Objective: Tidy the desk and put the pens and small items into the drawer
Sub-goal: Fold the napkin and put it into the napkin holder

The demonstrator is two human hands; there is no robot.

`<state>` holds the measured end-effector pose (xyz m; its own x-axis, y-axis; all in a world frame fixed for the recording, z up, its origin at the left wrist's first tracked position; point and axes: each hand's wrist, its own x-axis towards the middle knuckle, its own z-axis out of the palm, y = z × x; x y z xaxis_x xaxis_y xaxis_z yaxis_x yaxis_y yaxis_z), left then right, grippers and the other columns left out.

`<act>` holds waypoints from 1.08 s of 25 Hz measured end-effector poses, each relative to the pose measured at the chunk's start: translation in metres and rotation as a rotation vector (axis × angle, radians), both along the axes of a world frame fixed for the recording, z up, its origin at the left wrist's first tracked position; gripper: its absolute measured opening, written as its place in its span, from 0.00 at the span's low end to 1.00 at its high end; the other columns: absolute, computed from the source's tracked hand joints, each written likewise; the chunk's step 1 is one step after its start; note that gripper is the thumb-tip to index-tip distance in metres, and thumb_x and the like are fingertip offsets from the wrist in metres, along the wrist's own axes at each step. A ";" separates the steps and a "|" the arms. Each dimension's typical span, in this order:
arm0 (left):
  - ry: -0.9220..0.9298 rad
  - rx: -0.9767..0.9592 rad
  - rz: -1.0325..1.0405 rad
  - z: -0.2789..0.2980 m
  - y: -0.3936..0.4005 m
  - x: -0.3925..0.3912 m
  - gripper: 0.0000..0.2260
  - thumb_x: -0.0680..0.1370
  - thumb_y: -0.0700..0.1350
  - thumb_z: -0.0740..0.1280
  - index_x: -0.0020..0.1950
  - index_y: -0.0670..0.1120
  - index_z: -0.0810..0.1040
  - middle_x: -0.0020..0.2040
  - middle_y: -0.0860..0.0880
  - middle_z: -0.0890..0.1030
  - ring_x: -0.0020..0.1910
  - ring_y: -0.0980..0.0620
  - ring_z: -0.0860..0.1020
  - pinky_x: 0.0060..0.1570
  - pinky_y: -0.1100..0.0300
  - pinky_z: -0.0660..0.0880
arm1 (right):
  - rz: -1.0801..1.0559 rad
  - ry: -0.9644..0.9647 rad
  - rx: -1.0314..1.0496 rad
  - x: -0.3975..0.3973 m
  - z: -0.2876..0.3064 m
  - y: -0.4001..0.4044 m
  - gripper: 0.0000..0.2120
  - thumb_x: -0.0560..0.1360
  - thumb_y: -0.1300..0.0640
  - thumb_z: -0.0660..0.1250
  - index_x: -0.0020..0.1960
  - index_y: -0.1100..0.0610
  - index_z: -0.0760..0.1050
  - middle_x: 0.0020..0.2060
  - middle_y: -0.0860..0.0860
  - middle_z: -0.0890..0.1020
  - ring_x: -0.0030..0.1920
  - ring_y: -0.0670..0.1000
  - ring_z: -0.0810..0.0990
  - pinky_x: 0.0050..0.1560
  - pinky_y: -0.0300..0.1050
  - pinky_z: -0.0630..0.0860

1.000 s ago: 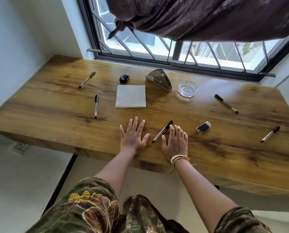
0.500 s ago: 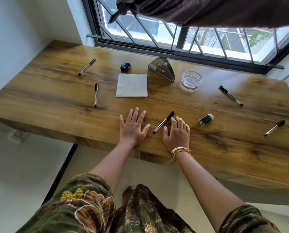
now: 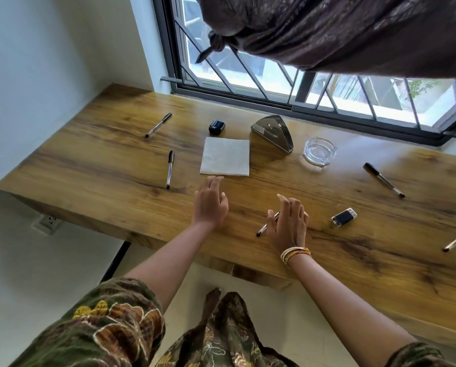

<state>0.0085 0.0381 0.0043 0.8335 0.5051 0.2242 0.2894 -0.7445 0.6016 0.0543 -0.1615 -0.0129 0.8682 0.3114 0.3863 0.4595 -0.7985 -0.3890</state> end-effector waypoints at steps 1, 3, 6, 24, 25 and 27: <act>-0.014 -0.015 0.024 0.004 0.010 0.008 0.19 0.75 0.35 0.65 0.66 0.40 0.74 0.63 0.41 0.77 0.62 0.44 0.75 0.63 0.51 0.74 | 0.015 -0.019 -0.010 0.006 0.004 0.011 0.19 0.72 0.54 0.67 0.61 0.59 0.72 0.50 0.56 0.75 0.47 0.54 0.76 0.48 0.51 0.72; -0.014 -0.041 0.059 0.011 0.031 0.023 0.18 0.76 0.34 0.64 0.66 0.40 0.74 0.62 0.40 0.77 0.62 0.43 0.75 0.60 0.53 0.75 | 0.030 -0.015 -0.022 0.021 0.013 0.036 0.18 0.72 0.53 0.66 0.59 0.58 0.73 0.49 0.55 0.75 0.47 0.55 0.76 0.46 0.49 0.72; 0.030 -0.076 0.080 0.017 0.067 0.050 0.19 0.75 0.35 0.63 0.67 0.40 0.74 0.63 0.39 0.75 0.63 0.41 0.73 0.61 0.51 0.72 | 0.028 0.122 -0.035 0.050 0.025 0.077 0.16 0.74 0.52 0.65 0.60 0.57 0.74 0.53 0.56 0.75 0.53 0.56 0.76 0.51 0.51 0.74; 0.319 0.183 0.014 -0.033 0.119 0.106 0.30 0.79 0.55 0.54 0.79 0.44 0.55 0.79 0.43 0.57 0.78 0.44 0.53 0.74 0.40 0.47 | -0.254 0.502 -0.058 0.119 0.035 0.200 0.31 0.72 0.52 0.73 0.68 0.61 0.63 0.59 0.61 0.74 0.55 0.60 0.78 0.55 0.49 0.77; 0.323 0.181 0.016 -0.032 0.119 0.106 0.30 0.79 0.55 0.54 0.79 0.44 0.55 0.79 0.43 0.57 0.78 0.44 0.53 0.74 0.40 0.48 | -0.286 0.558 -0.009 0.123 0.036 0.202 0.31 0.71 0.53 0.74 0.67 0.61 0.64 0.59 0.61 0.74 0.55 0.60 0.79 0.53 0.48 0.77; 0.323 0.174 0.019 -0.032 0.118 0.105 0.30 0.79 0.55 0.54 0.79 0.44 0.55 0.79 0.43 0.58 0.78 0.44 0.53 0.75 0.40 0.48 | -0.330 0.693 0.068 0.133 0.039 0.202 0.31 0.70 0.53 0.75 0.65 0.61 0.64 0.59 0.60 0.76 0.57 0.60 0.79 0.50 0.47 0.75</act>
